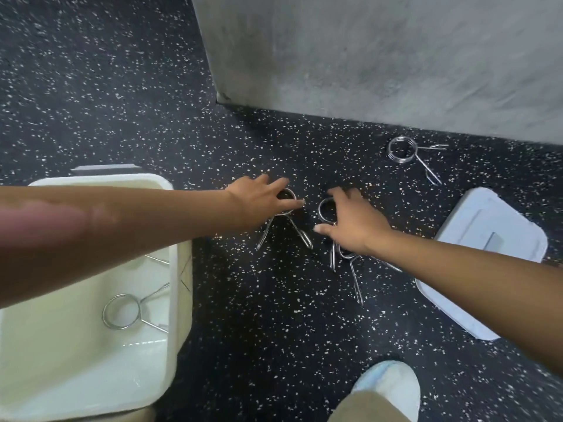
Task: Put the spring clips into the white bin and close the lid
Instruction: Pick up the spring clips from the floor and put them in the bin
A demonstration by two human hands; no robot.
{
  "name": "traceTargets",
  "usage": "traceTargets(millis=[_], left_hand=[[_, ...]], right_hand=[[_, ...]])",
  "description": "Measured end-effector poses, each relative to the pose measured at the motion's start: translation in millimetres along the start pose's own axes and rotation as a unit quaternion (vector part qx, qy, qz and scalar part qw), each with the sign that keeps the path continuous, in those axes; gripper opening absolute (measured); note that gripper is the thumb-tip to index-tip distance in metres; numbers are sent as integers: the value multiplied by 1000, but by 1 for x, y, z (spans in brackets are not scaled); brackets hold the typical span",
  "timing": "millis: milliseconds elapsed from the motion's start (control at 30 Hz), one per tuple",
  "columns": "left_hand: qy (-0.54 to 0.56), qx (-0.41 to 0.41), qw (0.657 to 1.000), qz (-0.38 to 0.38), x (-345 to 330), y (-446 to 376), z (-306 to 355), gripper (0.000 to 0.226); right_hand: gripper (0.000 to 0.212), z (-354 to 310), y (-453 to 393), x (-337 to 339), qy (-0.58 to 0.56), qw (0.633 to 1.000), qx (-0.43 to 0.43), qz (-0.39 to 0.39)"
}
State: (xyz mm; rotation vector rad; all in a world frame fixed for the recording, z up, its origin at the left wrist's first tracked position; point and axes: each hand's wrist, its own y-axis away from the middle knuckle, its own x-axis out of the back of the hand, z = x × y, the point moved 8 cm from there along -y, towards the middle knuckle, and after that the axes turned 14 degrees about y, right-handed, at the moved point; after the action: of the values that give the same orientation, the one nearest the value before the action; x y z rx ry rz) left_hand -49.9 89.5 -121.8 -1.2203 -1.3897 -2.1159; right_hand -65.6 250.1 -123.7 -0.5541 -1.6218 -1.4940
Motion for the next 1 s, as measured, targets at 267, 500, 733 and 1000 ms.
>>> traceTargets(millis=[267,500,733,1000], left_hand=[[-75,-39,996,22,2,-17,12,87],[-49,-9,997,53,12,-8,-8,79],[35,15,989,142,68,47,-17,72],[110,52,962,246,85,159,-43,63]], right_hand=[[65,-1,-9,0,2,999,-13,36],[67,23,0,30,-107,991,27,71],[46,32,22,48,-398,916,27,-45],[38,-23,59,77,-570,797,70,-190]])
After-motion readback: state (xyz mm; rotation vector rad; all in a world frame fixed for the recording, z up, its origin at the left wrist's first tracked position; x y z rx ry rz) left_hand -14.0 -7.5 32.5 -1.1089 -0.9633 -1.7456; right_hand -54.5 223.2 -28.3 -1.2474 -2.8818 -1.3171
